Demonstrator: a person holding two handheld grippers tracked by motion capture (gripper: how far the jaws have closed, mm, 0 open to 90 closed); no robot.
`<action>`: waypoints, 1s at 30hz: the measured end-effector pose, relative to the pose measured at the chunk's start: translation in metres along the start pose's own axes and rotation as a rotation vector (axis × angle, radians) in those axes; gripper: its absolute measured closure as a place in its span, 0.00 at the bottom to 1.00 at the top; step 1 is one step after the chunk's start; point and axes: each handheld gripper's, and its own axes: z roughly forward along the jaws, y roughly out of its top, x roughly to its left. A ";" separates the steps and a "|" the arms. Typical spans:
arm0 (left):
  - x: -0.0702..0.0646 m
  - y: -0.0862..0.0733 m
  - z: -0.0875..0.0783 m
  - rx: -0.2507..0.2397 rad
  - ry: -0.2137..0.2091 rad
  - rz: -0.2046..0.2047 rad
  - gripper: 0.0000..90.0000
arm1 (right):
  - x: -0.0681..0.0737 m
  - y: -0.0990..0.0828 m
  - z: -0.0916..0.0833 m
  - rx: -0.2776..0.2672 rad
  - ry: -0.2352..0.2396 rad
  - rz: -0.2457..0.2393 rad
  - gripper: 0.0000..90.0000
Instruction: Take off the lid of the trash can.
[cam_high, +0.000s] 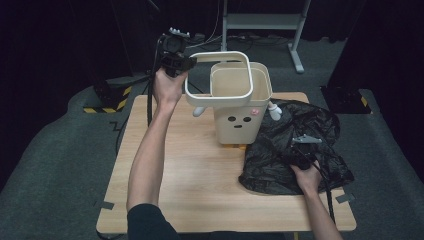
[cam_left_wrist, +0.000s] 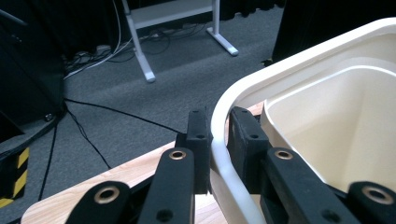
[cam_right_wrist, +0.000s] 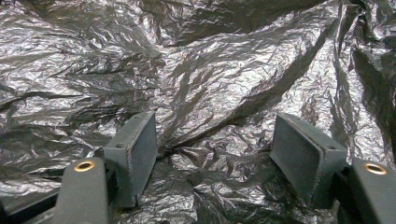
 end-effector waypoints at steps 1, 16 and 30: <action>0.002 0.000 -0.002 -0.003 0.001 -0.004 0.87 | 0.000 0.000 0.000 0.000 0.000 0.001 0.34; 0.023 -0.016 -0.028 -0.015 0.029 -0.019 0.87 | 0.000 0.000 0.000 0.000 0.001 -0.002 0.34; 0.039 -0.032 -0.044 -0.028 0.057 -0.055 0.87 | 0.000 0.000 0.000 0.000 0.000 -0.001 0.34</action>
